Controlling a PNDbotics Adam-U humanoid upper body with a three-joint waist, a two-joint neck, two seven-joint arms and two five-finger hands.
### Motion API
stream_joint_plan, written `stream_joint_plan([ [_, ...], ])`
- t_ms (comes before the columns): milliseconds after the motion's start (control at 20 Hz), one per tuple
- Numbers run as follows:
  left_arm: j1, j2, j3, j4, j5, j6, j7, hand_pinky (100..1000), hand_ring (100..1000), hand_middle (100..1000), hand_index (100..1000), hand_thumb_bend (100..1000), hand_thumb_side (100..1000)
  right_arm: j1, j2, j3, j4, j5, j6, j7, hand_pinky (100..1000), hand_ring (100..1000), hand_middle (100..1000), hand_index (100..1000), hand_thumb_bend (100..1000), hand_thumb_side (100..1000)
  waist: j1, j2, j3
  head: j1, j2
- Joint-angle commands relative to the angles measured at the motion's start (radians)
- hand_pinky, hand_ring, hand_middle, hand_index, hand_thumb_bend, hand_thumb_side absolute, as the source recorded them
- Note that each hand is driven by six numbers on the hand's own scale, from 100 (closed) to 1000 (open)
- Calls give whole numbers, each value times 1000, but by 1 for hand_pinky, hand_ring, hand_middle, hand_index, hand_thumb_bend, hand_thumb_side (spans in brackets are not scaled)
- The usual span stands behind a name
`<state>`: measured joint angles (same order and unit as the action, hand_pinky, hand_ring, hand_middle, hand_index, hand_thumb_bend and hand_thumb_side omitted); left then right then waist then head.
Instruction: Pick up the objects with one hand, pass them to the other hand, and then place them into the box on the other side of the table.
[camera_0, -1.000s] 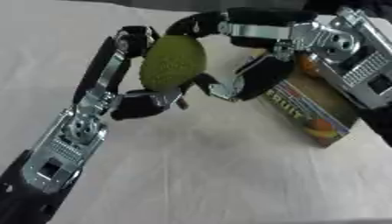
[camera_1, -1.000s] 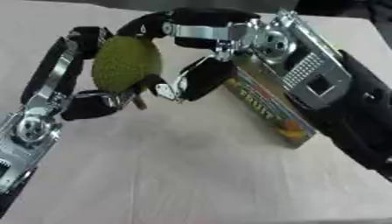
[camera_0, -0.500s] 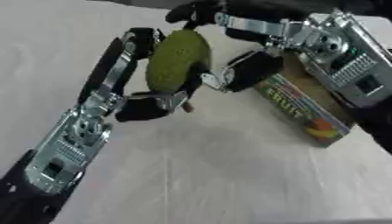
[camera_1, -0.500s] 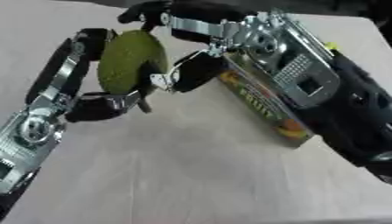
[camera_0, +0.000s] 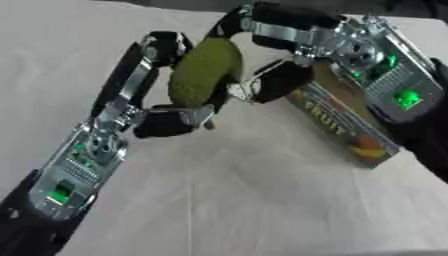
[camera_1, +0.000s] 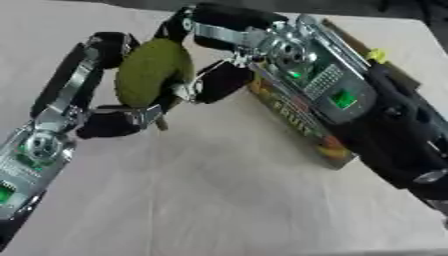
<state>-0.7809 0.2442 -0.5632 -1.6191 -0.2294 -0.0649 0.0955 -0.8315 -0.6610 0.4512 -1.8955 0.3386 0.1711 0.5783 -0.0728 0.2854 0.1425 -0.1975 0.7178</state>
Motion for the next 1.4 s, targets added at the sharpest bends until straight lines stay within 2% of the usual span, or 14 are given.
stream_joint_plan([
  [50,-16,-9,15,-14,-8,-1,22,440,493,473,459,399,100,-8,-18,-9,9,4,-5,30,924,763,608,745,100,324,6,-17,-3,-1,-5],
  [300,-13,-8,21,-1,-24,12,50,437,491,473,477,403,100,-4,-13,-20,16,-48,26,-30,925,722,574,695,100,242,9,-17,-4,-5,-2],
  [350,-12,-8,23,3,-29,19,62,442,496,481,497,493,100,-4,-14,-21,15,-65,38,-53,923,708,563,681,100,234,10,-17,-5,-6,-1],
  [450,-10,-7,25,12,-41,34,94,456,501,491,536,560,100,0,-15,-22,14,-101,68,-92,920,694,556,674,100,236,11,-17,-5,-9,2],
  [550,-8,-6,27,20,-58,50,121,467,514,518,610,680,144,4,-18,-23,13,-133,94,-118,917,673,542,657,100,253,11,-18,-6,-16,5],
  [800,-3,-9,24,33,-82,70,154,467,520,534,669,748,173,18,-25,-33,11,-184,140,-146,912,644,528,640,100,263,12,-18,-10,-28,3],
  [900,-2,-9,23,36,-88,70,152,481,536,564,704,876,240,21,-27,-37,11,-198,155,-161,910,636,526,637,100,261,13,-18,-12,-29,2],
  [950,-2,-7,22,36,-94,71,149,496,556,592,732,967,290,23,-28,-38,11,-204,161,-167,909,635,525,636,100,261,13,-18,-12,-29,2],
  [1000,-1,-3,20,38,-105,73,139,525,592,638,774,1000,330,25,-31,-42,11,-208,166,-173,909,635,525,635,100,257,15,-19,-13,-28,3],
  [1050,-1,1,19,39,-120,74,123,546,618,674,798,1000,343,27,-35,-46,10,-213,169,-180,909,634,525,635,100,254,17,-20,-13,-28,4],
  [1150,0,11,20,42,-154,79,89,581,657,719,827,1000,431,32,-45,-56,7,-221,173,-193,907,633,523,633,100,255,20,-22,-14,-30,5],
  [1400,12,37,33,50,-204,110,66,584,658,709,847,1000,450,58,-85,-90,1,-236,180,-233,909,633,525,634,100,234,30,-25,-21,-39,9],
])
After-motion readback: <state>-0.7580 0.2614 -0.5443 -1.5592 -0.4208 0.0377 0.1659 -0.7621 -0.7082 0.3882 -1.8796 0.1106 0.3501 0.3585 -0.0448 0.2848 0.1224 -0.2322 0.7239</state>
